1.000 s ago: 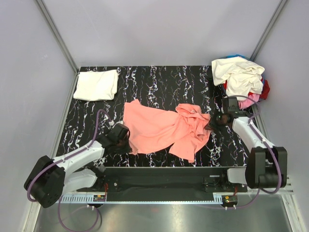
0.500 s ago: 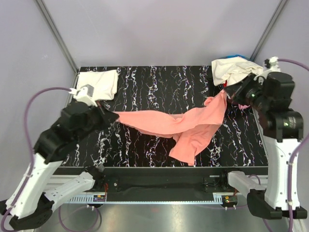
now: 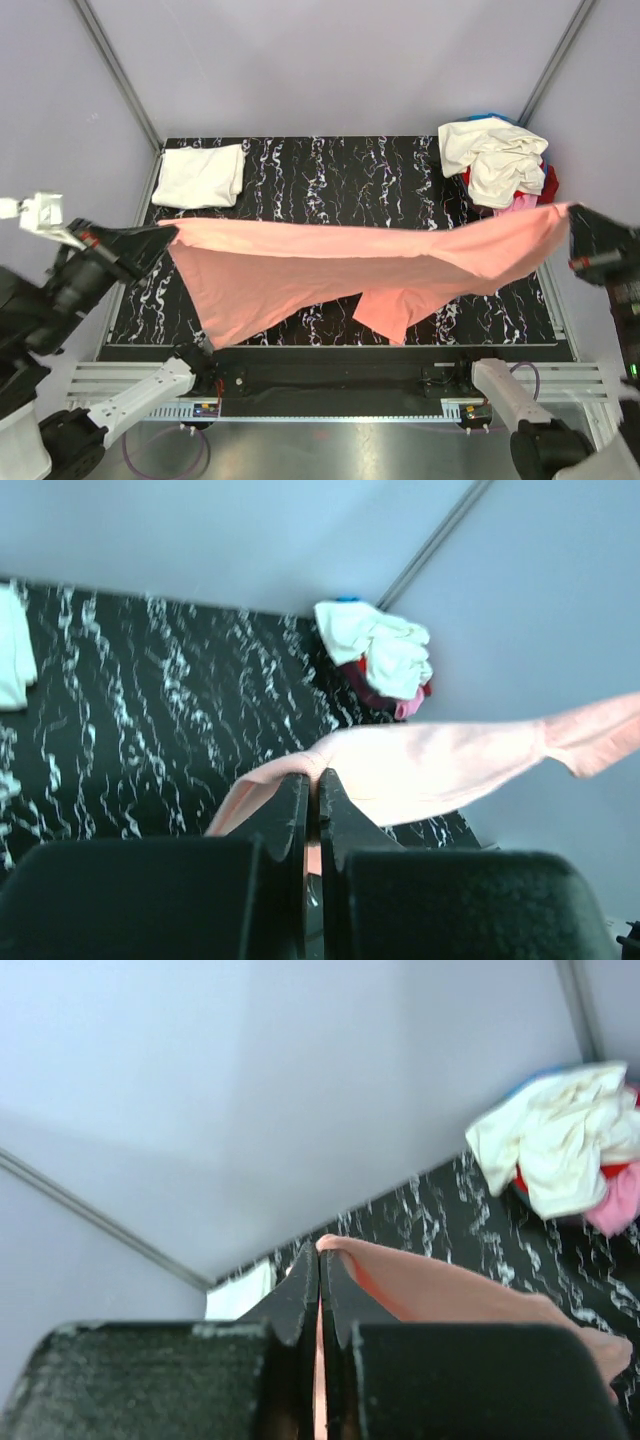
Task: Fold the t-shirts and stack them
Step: Flatten the tshirt out
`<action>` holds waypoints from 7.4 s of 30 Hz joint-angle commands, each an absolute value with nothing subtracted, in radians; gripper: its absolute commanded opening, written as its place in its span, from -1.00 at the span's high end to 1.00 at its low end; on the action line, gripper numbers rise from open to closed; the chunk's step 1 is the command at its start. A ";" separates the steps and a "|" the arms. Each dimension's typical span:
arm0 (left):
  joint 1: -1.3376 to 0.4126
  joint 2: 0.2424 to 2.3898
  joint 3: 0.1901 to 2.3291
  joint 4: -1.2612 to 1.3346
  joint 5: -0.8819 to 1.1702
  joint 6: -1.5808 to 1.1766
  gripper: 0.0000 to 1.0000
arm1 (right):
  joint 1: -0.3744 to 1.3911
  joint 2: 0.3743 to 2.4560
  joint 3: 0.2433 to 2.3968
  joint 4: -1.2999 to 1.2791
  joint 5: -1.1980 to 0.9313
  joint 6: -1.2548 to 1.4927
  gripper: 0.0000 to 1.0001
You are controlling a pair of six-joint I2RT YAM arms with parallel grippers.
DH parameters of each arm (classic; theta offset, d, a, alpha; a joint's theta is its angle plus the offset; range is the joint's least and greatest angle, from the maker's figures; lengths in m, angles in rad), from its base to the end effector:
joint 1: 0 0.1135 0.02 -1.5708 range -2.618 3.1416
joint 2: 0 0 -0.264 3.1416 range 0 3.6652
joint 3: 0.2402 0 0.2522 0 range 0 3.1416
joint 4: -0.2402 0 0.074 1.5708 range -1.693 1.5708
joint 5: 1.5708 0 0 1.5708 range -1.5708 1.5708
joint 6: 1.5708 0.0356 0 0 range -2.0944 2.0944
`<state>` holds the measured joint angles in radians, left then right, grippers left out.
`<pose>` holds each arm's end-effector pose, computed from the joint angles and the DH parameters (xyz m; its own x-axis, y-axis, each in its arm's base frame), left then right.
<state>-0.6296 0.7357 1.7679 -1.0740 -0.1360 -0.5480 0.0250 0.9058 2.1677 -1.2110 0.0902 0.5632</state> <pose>0.0090 -0.0006 0.5272 -0.2757 -0.4377 -0.8558 0.3869 0.7644 -0.5157 -0.0162 -0.0036 0.5784 0.0777 0.5338 -0.8420 0.0278 0.8431 0.5371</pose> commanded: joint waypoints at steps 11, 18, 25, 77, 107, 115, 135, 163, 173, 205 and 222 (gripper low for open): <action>-0.612 0.512 1.867 -0.641 0.164 -0.245 1.00 | 0.040 0.624 2.198 -0.813 0.327 0.457 1.00; -0.597 0.644 1.973 -0.698 0.094 -0.190 1.00 | 0.095 0.805 2.339 -0.755 0.331 0.377 1.00; -0.612 0.908 1.950 -0.799 -0.295 -0.150 1.00 | 0.127 1.167 2.297 -0.773 0.348 0.350 1.00; -0.330 1.377 0.698 -0.308 0.164 -0.568 -0.89 | 0.113 1.818 1.044 -0.431 -0.330 0.575 -0.79; -0.488 1.238 0.910 -0.528 -0.039 -0.548 -0.75 | 0.164 1.280 1.050 -0.623 -0.204 0.585 -0.82; -0.465 1.412 1.029 -0.405 0.067 -0.525 -0.69 | 0.163 1.712 1.389 -0.572 -0.345 0.584 0.07; -0.448 1.668 0.985 -0.411 0.109 -0.522 -0.61 | 0.158 1.818 1.060 -0.543 -0.364 0.544 0.43; -0.508 1.098 0.479 -0.301 -0.006 -0.712 -0.43 | 0.153 1.722 1.351 -0.658 -0.063 0.549 -0.28; -0.508 1.138 0.446 -0.210 0.038 -0.712 -0.36 | 0.118 2.026 1.635 -0.699 -0.046 0.534 -0.31; -0.508 1.184 0.451 -0.186 0.055 -0.707 -0.28 | 0.110 2.238 1.835 -0.804 -0.071 0.555 -0.19; -0.508 1.187 0.451 -0.181 0.054 -0.706 -0.25 | 0.150 2.275 1.893 -0.816 -0.114 0.568 0.09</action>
